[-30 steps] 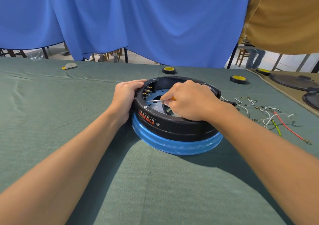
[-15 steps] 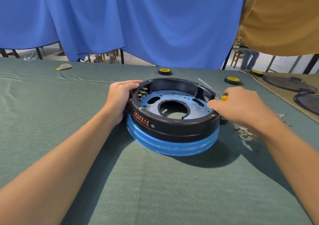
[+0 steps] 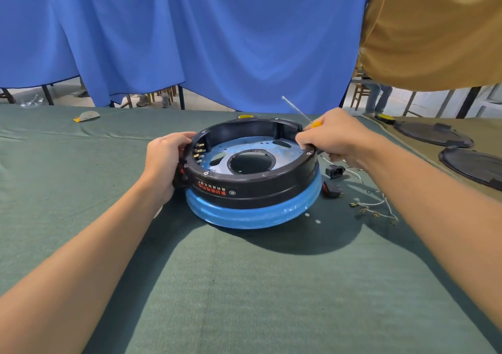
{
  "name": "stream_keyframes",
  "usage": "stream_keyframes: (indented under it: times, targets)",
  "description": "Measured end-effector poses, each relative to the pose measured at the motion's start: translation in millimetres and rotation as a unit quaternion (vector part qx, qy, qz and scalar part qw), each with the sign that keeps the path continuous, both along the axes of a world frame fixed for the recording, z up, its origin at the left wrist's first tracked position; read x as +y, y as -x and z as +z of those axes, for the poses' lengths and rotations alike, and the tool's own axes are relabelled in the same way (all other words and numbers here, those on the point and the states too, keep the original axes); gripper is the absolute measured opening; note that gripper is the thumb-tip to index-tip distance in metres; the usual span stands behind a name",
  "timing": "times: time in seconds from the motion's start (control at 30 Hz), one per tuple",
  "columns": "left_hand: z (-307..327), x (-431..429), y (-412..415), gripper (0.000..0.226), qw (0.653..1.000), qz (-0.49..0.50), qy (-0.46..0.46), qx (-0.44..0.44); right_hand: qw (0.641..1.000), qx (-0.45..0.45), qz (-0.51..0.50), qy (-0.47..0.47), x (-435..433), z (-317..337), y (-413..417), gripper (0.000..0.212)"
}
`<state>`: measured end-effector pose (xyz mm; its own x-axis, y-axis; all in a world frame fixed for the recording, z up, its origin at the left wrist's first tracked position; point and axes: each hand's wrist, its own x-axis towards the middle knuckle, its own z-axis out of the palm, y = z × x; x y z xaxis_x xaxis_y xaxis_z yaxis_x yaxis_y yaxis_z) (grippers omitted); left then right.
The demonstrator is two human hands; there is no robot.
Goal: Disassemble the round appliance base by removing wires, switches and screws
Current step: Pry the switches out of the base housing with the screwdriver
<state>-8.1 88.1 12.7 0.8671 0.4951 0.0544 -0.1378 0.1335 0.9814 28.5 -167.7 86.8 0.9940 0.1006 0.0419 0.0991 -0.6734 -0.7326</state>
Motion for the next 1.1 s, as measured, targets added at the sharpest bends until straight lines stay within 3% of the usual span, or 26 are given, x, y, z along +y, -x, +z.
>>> stream_keyframes:
  times: [0.07, 0.2, 0.47, 0.63, 0.73, 0.83, 1.0, 1.1]
  targets:
    - [-0.3, 0.5, 0.5, 0.028, 1.000, 0.014, -0.005, -0.008, 1.000, 0.003, 0.004, -0.030, 2.7, -4.2, -12.9, 0.012]
    - [1.9, 2.3, 0.1, 0.024, 0.997, 0.049, -0.050, -0.031, 0.996, -0.018, -0.006, -0.085, 9.2, -10.3, -32.2, 0.022]
    - [-3.2, -5.3, -4.1, 0.026, 0.982, 0.076, -0.165, -0.044, 0.997, 0.010, 0.051, -0.065, 6.9, -17.3, -53.8, 0.038]
    - [-7.1, -8.2, -7.7, 0.033, 0.976, 0.003, -0.207, -0.065, 0.997, 0.004, 0.065, -0.042, 9.3, -24.3, -63.2, 0.036]
    - [-7.0, -9.3, -8.6, 0.039, 0.976, -0.034, -0.200, -0.077, 0.996, -0.077, 0.035, 0.044, 11.7, -27.4, -59.2, 0.022]
    - [-4.9, -11.2, -9.5, 0.040, 0.981, -0.033, -0.173, -0.076, 0.982, -0.180, 0.014, 0.047, 13.6, -19.5, -38.4, 0.019]
    - [-8.4, -19.7, -13.2, 0.042, 0.976, 0.003, -0.200, -0.086, 0.944, -0.288, 0.132, 0.098, 17.6, -19.1, 17.0, 0.030]
    - [-13.2, -22.4, -14.7, 0.036, 0.975, 0.021, -0.200, -0.092, 0.905, -0.376, 0.182, 0.081, 19.3, -29.8, 50.3, 0.031]
